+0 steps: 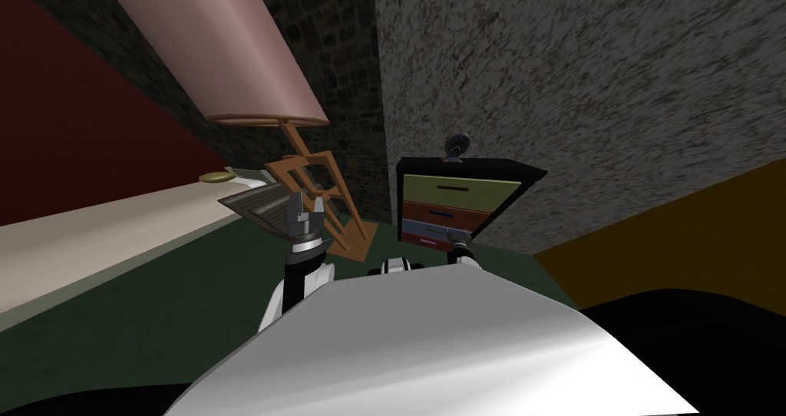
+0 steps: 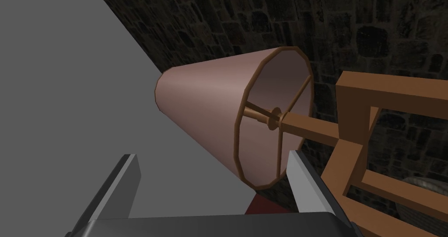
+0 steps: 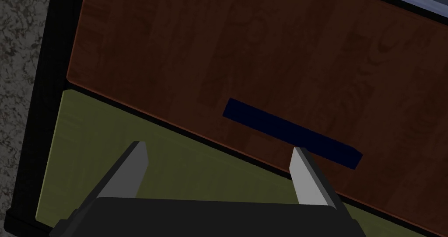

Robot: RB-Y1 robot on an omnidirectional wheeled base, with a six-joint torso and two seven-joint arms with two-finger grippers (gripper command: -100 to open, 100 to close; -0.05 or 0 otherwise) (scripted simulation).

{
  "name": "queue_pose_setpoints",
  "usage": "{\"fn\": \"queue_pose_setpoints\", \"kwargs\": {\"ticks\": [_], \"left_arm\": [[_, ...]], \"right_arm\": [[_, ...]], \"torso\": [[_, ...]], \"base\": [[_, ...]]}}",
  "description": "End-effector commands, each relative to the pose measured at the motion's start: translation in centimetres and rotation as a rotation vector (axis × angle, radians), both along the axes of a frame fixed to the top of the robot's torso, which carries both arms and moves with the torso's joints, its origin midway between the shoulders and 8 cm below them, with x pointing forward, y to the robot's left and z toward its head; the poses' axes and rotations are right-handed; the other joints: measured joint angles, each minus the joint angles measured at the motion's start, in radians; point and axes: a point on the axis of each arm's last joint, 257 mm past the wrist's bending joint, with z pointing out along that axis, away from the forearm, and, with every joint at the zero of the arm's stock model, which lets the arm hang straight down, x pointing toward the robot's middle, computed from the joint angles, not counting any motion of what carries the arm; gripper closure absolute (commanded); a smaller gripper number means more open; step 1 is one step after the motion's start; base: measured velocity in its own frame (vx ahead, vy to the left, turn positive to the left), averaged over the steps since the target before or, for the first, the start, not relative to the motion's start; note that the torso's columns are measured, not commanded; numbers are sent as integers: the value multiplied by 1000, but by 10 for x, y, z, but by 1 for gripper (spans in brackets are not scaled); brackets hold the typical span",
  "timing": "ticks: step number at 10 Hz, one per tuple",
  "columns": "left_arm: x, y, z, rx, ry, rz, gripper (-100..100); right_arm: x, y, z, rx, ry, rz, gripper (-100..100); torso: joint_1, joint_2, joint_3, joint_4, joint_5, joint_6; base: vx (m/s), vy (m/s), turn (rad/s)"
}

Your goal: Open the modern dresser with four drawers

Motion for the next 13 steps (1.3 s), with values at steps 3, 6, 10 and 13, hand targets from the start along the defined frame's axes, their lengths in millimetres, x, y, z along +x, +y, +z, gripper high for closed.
{"fn": "queue_pose_setpoints", "kwargs": {"ticks": [3,6,10,13], "left_arm": [[0,0,0,0,0,0,0],[0,0,0,0,0,0,0],[0,0,0,0,0,0,0],[0,0,0,0,0,0,0]], "right_arm": [[-19,-21,-13,-166,87,-51,-100],[-28,-29,-16,-255,126,-67,-100],[-46,-43,-25,-384,194,-104,-100],[-51,-44,-23,-483,224,-100,-100]], "torso": [[0,-2,-1,0,0,-1],[0,0,0,0,0,-1],[0,1,0,0,0,0],[0,-2,-1,0,0,-1]], "base": [[54,5,88],[33,1,65],[45,2,71],[48,3,84]]}}
